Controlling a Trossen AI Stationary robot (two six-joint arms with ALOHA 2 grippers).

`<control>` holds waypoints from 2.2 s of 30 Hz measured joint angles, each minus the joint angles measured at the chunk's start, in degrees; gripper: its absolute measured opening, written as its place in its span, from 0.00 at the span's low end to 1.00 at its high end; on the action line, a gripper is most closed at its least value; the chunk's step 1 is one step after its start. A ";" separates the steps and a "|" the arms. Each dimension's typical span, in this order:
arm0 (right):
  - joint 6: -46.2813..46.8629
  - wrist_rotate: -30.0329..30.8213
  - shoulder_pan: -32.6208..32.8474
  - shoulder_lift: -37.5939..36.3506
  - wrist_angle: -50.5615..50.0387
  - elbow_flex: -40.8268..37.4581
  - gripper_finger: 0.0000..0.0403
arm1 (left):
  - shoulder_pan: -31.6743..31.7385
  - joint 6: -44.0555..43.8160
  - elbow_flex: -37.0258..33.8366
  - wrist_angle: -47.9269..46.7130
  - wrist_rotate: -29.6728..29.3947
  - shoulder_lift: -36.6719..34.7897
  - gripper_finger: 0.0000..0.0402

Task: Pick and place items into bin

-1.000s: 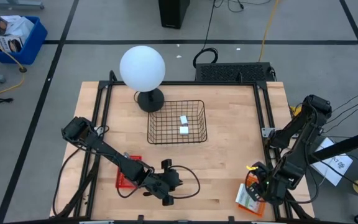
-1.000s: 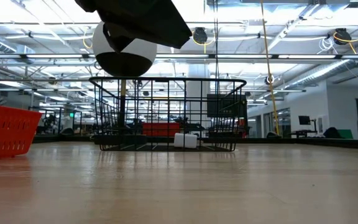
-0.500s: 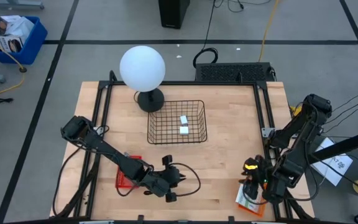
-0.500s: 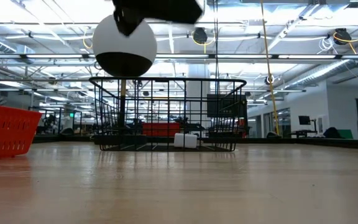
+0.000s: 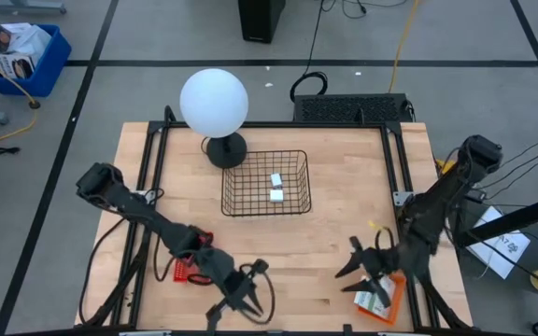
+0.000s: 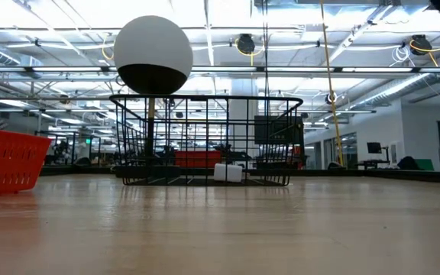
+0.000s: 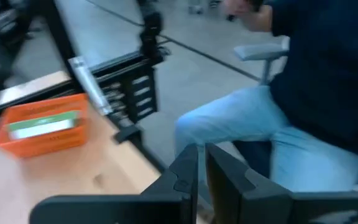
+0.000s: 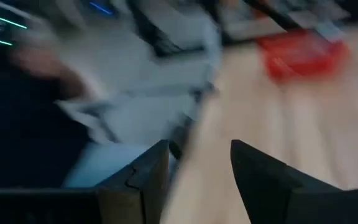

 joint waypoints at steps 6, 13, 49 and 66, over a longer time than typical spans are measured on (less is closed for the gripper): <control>-9.81 -15.95 -6.67 -3.50 21.98 -11.61 0.41 | 2.29 -0.50 -11.99 14.50 1.00 -2.88 0.09; -11.50 -18.08 -8.01 -7.18 22.25 -13.68 0.41 | 7.71 -6.25 -32.65 37.51 -2.55 -9.52 0.09; -20.14 -8.88 -8.08 -65.27 -24.67 -22.33 0.41 | 17.01 -5.71 -62.99 9.55 -11.88 -75.06 0.09; -26.76 -12.23 -14.93 -65.31 -19.94 -26.30 0.40 | 19.09 -7.11 -70.23 10.28 -13.02 -83.23 0.09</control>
